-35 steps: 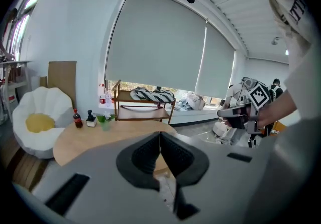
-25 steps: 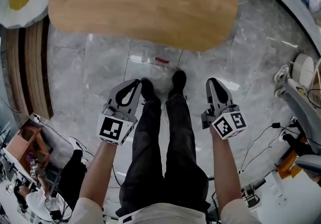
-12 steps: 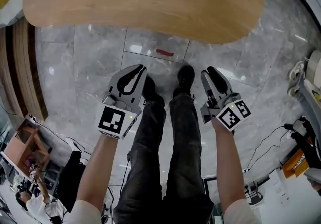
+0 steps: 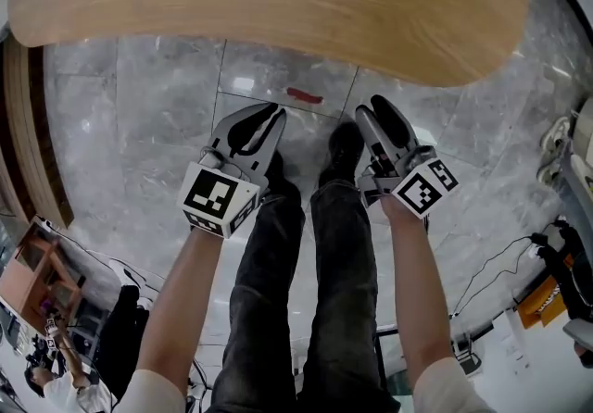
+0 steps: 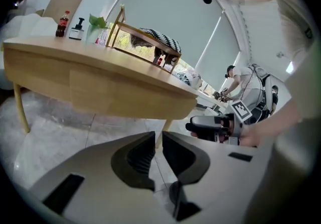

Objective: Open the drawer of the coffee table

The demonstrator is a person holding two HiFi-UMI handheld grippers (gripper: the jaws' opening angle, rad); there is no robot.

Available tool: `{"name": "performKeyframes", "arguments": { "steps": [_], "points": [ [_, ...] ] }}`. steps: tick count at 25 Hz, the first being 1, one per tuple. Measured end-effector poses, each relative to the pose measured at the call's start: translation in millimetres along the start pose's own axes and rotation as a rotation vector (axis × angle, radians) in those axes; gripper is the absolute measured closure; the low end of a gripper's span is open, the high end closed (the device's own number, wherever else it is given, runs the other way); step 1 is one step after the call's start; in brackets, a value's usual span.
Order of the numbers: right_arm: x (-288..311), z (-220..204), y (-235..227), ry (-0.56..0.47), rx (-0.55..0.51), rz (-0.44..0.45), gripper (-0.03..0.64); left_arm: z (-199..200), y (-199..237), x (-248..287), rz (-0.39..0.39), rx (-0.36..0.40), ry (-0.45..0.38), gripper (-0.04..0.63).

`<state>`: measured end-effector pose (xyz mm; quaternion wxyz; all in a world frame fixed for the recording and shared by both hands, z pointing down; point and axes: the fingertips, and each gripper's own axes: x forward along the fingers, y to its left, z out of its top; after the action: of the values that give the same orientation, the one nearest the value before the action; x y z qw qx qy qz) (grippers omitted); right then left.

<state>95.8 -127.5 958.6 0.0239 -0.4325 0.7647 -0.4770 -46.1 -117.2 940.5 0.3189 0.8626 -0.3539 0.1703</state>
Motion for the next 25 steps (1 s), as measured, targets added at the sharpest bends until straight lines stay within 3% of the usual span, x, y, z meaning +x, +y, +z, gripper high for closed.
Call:
{"name": "performKeyframes", "arguments": {
  "steps": [5, 11, 16, 25],
  "points": [
    [14, 4, -18, -0.080, 0.069, 0.031, 0.362, -14, 10, 18, -0.021, -0.067, -0.013, 0.526],
    [27, 18, -42, -0.209, 0.140, 0.100, 0.353, -22, 11, 41, -0.078, -0.084, -0.018, 0.526],
    [37, 18, -60, -0.286, 0.266, 0.167, 0.348, -21, 17, 62, -0.091, -0.106, -0.037, 0.528],
    [47, 38, -61, -0.304, 0.171, 0.257, 0.287, -23, 24, 86, -0.099, -0.137, -0.060, 0.528]
  ]
}}
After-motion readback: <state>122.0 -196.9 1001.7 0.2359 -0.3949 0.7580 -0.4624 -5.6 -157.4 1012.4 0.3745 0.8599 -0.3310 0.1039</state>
